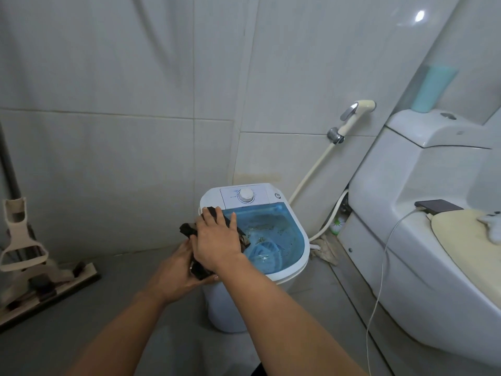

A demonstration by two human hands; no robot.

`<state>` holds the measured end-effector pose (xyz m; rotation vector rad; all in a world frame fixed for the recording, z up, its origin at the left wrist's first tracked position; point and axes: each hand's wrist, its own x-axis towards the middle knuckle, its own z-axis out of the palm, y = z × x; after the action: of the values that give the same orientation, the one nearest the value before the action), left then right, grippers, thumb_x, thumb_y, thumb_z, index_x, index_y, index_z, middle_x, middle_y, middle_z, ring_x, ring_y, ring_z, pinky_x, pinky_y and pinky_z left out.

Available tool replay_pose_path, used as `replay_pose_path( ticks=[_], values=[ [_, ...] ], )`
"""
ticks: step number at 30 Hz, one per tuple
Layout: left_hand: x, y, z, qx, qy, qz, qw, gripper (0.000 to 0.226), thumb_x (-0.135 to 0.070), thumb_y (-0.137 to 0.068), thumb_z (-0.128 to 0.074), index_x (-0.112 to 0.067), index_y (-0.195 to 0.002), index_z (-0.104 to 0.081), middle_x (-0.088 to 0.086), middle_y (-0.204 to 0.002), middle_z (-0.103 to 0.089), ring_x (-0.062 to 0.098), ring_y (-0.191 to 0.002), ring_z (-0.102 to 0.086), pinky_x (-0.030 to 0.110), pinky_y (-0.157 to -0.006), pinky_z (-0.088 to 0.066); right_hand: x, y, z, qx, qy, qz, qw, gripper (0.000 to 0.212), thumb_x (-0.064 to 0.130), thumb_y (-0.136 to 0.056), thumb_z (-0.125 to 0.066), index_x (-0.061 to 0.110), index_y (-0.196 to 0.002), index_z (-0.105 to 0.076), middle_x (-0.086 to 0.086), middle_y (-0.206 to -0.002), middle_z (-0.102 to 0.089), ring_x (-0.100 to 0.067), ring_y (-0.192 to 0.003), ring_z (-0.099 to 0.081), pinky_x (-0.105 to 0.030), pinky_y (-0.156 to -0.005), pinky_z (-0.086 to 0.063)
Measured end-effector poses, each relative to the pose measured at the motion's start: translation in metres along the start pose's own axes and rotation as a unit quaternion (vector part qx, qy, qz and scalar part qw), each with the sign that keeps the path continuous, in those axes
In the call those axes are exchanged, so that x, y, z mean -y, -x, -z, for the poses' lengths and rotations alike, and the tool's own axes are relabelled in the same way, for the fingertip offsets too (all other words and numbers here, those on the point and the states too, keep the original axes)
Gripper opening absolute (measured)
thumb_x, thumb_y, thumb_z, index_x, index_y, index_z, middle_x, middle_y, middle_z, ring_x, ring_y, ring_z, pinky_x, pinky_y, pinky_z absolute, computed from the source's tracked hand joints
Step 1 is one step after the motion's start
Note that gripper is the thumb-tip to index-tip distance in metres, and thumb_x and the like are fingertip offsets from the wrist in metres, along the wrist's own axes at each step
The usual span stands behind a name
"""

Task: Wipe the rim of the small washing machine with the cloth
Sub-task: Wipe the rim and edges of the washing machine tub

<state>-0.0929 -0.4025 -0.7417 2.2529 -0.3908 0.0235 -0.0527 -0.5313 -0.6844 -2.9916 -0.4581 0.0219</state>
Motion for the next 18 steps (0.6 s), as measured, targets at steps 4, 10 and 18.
replay_pose_path(
  ticks=[4, 10, 18],
  values=[
    [0.003, -0.001, -0.001, 0.014, -0.009, -0.014, 1.0, 0.112, -0.083, -0.065, -0.071, -0.035, -0.156, -0.024, -0.009, -0.162, -0.033, 0.014, -0.142, -0.043, 0.039, -0.107, -0.05, 0.0, 0.007, -0.003, -0.019, -0.022, -0.031, 0.999, 0.059, 0.037, -0.105, -0.034, 0.012, -0.158, -0.025, -0.004, -0.17, -0.015, -0.034, -0.156, -0.005, -0.065, -0.121, 0.003],
    [0.004, -0.003, -0.002, 0.009, -0.016, 0.001, 1.0, 0.116, -0.085, -0.062, -0.073, -0.032, -0.155, -0.028, -0.011, -0.161, -0.034, 0.011, -0.144, -0.04, 0.039, -0.11, -0.047, -0.011, 0.01, 0.0, -0.046, -0.053, -0.018, 0.997, 0.059, 0.045, -0.103, -0.036, 0.016, -0.155, -0.036, 0.0, -0.168, -0.024, -0.03, -0.156, -0.013, -0.061, -0.123, 0.001],
    [0.002, -0.002, -0.005, 0.029, -0.022, 0.025, 0.999, 0.126, -0.09, -0.058, -0.068, -0.034, -0.159, -0.018, -0.012, -0.166, -0.021, 0.016, -0.155, -0.012, 0.044, -0.121, -0.032, -0.013, 0.01, 0.005, -0.045, -0.053, -0.045, 0.997, 0.05, 0.028, -0.103, -0.038, 0.01, -0.15, -0.043, -0.005, -0.165, -0.03, -0.033, -0.154, -0.019, -0.061, -0.123, -0.007]
  ],
)
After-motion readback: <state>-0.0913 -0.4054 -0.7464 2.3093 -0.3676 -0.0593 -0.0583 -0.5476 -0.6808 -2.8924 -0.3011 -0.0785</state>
